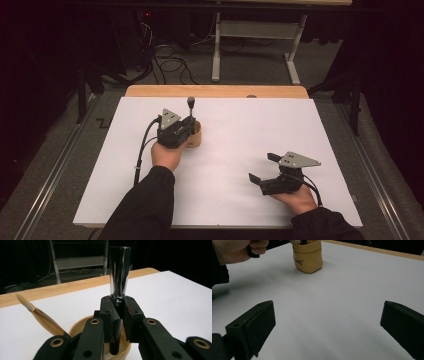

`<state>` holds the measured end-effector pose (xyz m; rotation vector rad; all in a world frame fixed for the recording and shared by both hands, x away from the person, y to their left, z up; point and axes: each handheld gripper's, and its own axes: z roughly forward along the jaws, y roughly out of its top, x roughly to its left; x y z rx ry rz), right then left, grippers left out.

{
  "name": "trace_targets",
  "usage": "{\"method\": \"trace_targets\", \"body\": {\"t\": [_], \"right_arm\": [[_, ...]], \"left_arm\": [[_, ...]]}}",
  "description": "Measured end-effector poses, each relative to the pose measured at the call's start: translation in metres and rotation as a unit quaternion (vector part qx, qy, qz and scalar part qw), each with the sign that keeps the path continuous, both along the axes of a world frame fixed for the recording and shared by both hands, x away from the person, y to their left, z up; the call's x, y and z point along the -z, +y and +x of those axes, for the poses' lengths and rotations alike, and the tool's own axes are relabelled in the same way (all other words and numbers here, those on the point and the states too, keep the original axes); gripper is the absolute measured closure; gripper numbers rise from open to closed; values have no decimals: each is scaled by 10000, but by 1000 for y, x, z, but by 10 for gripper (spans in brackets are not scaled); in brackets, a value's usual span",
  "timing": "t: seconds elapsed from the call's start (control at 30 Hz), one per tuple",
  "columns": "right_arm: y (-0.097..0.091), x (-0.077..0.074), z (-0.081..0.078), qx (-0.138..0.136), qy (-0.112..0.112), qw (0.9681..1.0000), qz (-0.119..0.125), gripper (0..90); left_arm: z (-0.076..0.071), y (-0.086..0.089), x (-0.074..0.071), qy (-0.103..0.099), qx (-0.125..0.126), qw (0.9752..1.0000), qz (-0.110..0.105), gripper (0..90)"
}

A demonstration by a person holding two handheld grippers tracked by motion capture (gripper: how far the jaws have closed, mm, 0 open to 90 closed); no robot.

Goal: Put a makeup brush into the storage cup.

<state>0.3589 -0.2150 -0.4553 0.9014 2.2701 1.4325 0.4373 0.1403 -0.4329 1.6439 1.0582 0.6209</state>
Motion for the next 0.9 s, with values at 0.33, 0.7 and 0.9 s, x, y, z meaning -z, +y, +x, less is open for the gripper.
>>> {"method": "trace_targets", "body": {"t": [0.33,0.7,0.9], "right_arm": [[0,1,0,1,45,10000,-12,5],[2,2,0,-24,45,10000,-36,4],[2,2,-1,-15,54,10000,-35,4]], "left_arm": [[-1,-3,6,65,60,9998,170,788],[-8,-1,0,-134,369,9992,41,507],[-10,-2,-2,-140,385,9992,-33,487]]}}
